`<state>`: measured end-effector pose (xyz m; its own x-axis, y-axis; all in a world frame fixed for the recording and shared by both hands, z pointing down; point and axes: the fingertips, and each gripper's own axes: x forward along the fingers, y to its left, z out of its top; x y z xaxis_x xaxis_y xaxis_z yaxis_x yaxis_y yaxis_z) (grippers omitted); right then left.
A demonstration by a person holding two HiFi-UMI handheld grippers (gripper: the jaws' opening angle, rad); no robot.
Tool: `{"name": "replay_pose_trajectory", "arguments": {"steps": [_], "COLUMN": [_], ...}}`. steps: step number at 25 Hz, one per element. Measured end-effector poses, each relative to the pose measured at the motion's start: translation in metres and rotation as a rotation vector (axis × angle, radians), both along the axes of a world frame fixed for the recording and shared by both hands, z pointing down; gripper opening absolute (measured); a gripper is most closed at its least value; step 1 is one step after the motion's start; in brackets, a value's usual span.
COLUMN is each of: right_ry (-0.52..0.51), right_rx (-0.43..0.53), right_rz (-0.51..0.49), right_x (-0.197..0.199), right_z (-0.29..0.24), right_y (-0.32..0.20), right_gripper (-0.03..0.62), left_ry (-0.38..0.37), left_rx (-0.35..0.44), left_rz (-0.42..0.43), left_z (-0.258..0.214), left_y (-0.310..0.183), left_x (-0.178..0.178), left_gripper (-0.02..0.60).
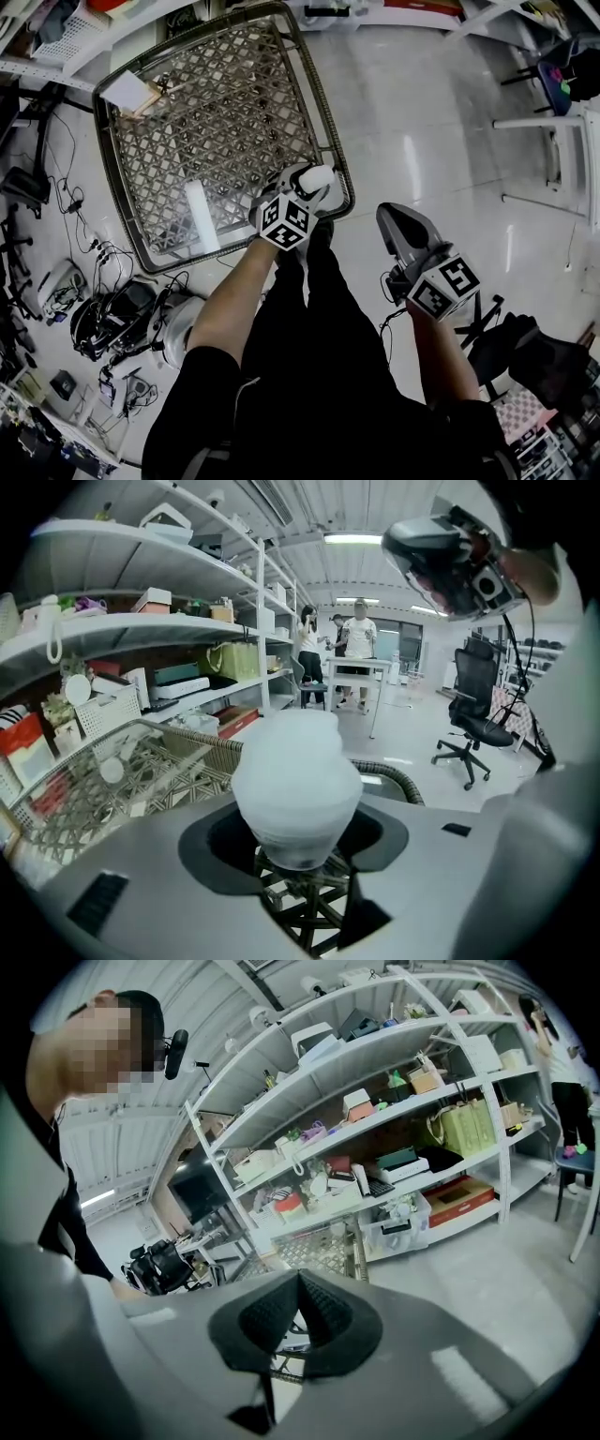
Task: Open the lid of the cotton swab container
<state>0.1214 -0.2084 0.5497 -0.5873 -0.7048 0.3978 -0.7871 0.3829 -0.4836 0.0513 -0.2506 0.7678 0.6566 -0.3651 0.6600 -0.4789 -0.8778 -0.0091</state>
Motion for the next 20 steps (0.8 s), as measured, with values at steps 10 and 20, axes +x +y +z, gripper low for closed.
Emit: {"name": "replay_pose_trajectory", "arguments": {"steps": [10, 20], "right_ry": [-0.007, -0.011], "right_rx": [0.006, 0.086], "right_rz": [-0.01, -0.04], "right_x": [-0.004, -0.022], "right_z": [0.002, -0.034], "right_y": [0.007, 0.004], "right_gripper": [0.011, 0.011], "left_ry": [0.045, 0.058], "left_rx": [-0.025, -0.008], "left_rz": [0.003, 0.046], "left_z": [-0.01, -0.082], "left_y": [0.005, 0.02], "left_x": [0.0, -0.019], "left_gripper": [0.206, 0.206]}}
